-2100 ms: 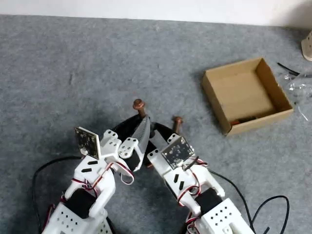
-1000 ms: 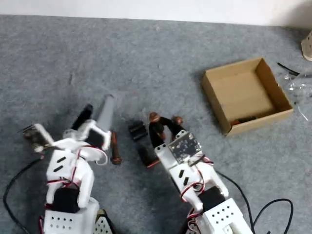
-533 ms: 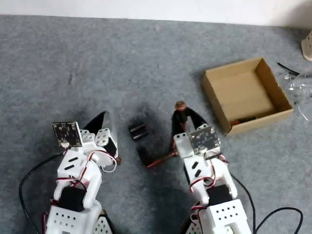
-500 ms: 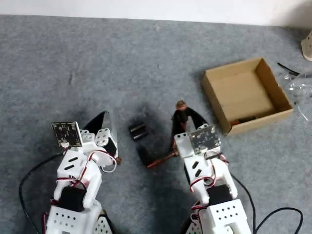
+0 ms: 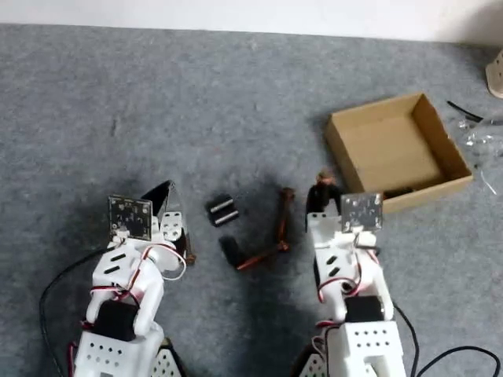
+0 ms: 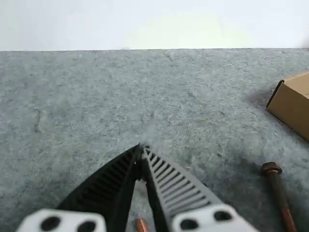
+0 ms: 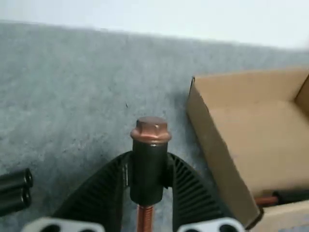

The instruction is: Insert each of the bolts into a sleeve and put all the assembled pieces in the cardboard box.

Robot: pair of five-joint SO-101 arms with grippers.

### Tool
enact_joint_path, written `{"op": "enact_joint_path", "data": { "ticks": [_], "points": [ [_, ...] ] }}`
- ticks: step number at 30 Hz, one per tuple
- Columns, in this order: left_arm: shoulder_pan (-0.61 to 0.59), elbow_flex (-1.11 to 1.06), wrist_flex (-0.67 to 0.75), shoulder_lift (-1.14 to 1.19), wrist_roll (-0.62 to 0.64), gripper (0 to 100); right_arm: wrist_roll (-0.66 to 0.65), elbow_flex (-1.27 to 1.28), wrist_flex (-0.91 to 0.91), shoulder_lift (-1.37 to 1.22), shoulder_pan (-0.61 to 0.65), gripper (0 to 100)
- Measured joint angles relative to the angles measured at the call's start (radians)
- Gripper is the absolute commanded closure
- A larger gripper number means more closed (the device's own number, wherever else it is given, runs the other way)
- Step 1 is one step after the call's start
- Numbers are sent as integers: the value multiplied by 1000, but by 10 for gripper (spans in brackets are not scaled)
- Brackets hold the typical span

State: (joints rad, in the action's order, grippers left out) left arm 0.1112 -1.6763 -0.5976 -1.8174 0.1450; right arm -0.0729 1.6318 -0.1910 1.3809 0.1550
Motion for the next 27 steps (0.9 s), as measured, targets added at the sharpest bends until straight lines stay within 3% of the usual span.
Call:
{"op": "enact_joint_path", "data": {
  "ticks": [5,10,19,27],
  "points": [
    [-2,0,0,0,-8,992,55,-183,63,-310,-8,994],
    [-2,0,0,0,-8,990,186,-528,95,-787,-95,994],
    [-2,0,0,0,-8,990,578,-1036,98,-1416,-292,994],
    [-2,0,0,0,-8,990,638,-1280,112,-1726,-371,994]
  ]
}}
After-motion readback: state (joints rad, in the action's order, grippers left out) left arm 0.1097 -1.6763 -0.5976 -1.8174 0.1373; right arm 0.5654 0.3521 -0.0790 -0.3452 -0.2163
